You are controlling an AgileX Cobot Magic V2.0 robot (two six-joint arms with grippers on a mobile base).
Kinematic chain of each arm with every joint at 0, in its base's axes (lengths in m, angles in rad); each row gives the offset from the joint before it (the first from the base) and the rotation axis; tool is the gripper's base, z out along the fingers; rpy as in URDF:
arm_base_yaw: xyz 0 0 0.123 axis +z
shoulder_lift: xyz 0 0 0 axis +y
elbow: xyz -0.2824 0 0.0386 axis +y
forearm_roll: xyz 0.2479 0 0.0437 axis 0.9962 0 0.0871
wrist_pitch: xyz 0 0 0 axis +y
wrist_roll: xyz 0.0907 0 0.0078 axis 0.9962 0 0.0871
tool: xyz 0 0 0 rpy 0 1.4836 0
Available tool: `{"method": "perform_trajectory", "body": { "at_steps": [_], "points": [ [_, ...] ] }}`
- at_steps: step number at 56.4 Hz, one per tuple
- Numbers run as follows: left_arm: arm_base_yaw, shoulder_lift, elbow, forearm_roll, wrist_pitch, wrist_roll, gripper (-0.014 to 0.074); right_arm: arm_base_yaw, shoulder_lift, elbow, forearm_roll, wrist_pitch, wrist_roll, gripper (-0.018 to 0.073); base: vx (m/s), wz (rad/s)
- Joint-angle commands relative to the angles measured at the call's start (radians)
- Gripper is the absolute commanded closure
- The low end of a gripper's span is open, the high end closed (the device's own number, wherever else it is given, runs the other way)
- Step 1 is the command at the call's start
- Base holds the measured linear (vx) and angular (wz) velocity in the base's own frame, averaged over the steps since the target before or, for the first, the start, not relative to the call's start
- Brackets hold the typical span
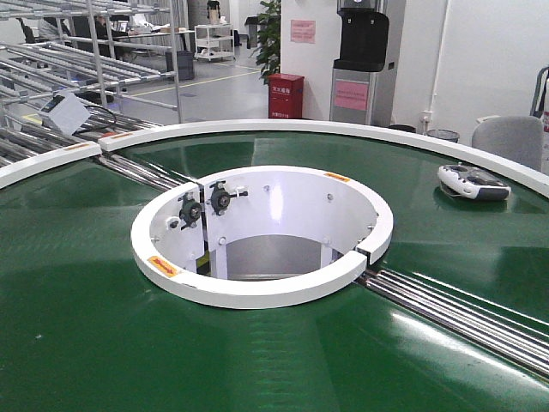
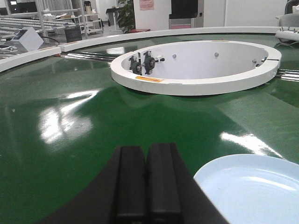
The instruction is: Grab plate from conveyor and place on tray
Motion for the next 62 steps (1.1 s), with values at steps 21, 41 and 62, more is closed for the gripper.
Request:
{"method": "perform_trajectory", "body": {
  "at_steps": [21,41,62],
  "points": [
    [0.002,-0.008,0.02,-0.001,-0.081,-0.009,0.0594,-0.003,-0.013,0.015,-0.009,-0.081,-0.004,0.0568,0.0,0.0],
    [0.002,-0.008,0.015,-0.001,-0.129,-0.009,0.0594,-0.003,-0.013,0.015,-0.009,-0.098,-0.004,0.0568,0.0,0.0],
    [0.002,0.098,-0.355,-0.017,-0.3,-0.122,0.0594,-0.003,0.111,-0.418,-0.003,-0.032,-0.04,0.0568,0.0,0.0]
  ]
}}
